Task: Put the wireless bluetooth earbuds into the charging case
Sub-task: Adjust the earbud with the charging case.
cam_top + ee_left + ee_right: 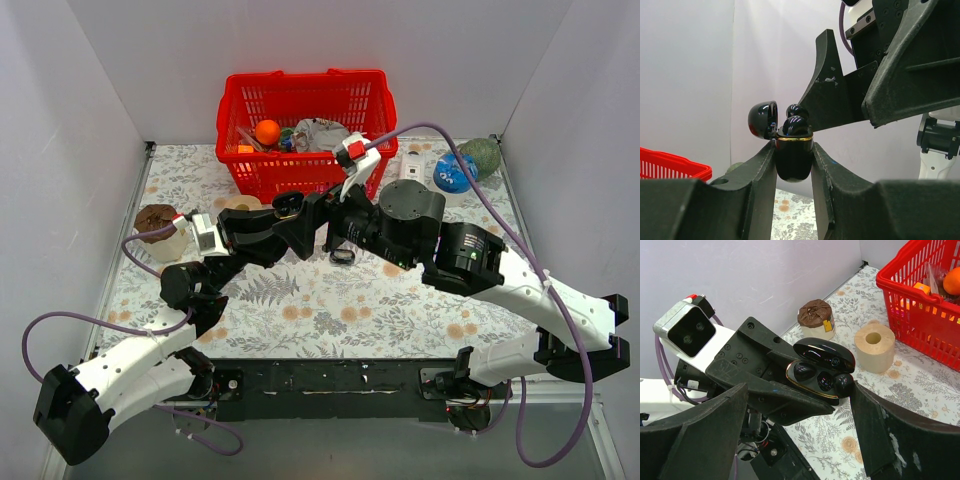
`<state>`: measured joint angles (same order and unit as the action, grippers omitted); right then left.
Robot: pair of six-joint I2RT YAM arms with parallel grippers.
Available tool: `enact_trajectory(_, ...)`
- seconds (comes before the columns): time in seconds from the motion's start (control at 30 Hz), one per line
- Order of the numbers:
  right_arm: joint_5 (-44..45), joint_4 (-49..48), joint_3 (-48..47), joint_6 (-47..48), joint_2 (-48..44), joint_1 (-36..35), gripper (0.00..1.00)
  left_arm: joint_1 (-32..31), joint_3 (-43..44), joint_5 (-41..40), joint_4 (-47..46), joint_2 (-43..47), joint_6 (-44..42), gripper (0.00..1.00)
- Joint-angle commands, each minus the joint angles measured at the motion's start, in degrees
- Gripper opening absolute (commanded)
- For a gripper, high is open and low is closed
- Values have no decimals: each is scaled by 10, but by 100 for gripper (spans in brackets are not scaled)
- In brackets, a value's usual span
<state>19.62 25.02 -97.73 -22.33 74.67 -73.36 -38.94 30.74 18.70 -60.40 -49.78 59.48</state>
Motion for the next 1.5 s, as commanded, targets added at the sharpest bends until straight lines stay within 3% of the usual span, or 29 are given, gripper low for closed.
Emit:
enact_trajectory(0.0, -34, -24, -21, -12, -11, -19, 88, -1, 3, -9, 26, -2, -17, 0)
enact_trajectory(0.93, 12, -29, -11, -3, -33, -19, 89, -1, 2, 5, 16, 32, 0, 0)
enact_trajectory(1.47, -37, -40, -18, -9, -19, -20, 88, -1, 14, 5, 27, 12, -8, 0)
